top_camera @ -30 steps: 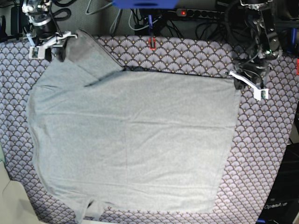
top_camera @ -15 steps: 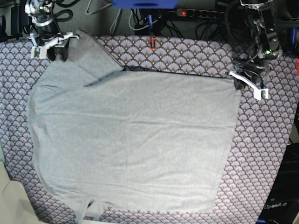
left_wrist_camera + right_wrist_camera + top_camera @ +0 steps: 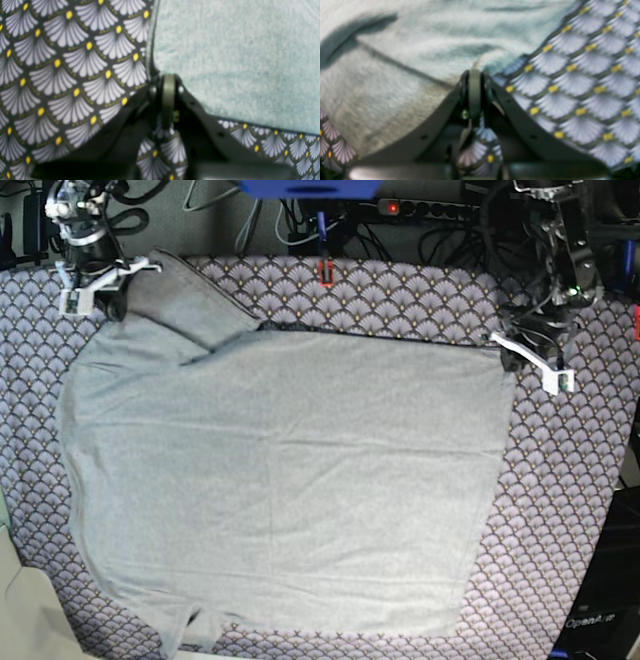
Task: Fold the T-shirt properly
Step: 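Lift the grasped shirt edge with both grippers and pull it toward the hem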
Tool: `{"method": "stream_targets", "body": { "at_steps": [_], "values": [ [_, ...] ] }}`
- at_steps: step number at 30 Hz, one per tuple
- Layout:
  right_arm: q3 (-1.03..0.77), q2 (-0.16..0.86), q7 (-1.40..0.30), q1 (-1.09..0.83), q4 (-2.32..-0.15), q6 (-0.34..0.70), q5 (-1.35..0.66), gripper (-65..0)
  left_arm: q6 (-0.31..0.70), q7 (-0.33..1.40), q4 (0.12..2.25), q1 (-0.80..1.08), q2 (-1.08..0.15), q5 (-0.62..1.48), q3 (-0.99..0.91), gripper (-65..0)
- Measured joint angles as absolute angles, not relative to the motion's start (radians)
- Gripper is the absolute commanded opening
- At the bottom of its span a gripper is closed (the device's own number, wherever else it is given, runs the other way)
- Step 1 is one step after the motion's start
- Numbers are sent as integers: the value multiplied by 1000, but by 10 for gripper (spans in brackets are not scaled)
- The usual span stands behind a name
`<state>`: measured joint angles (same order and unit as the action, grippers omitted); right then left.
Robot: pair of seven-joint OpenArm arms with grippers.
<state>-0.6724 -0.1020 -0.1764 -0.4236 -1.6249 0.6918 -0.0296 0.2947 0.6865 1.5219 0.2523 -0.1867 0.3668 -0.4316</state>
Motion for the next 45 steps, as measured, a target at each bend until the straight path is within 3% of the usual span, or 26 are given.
{"method": "stream_targets", "body": {
  "at_steps": [11,20,23,33,45],
  "values": [
    [-664,-76,-177,-363,-1725,695,-25,-650,297,719,1643,241,-179,364,-428,-650],
    [-665,-23,-191,-243,-1723,695,-9,-650,297,851,1645,80,-178,360,-430,-650],
    [-665,-19,-264,-162,-1715,699,62,-650,296,876,1644,40,-179,357,-430,-650],
    [-646,19,-275,54,-1524,702,172,-650,296,908,1505,-91,-176,356,-430,-650],
    [-585,148,-264,243,-1275,700,175,-650,296,901,1294,-289,-175,352,-424,-650]
  ]
}}
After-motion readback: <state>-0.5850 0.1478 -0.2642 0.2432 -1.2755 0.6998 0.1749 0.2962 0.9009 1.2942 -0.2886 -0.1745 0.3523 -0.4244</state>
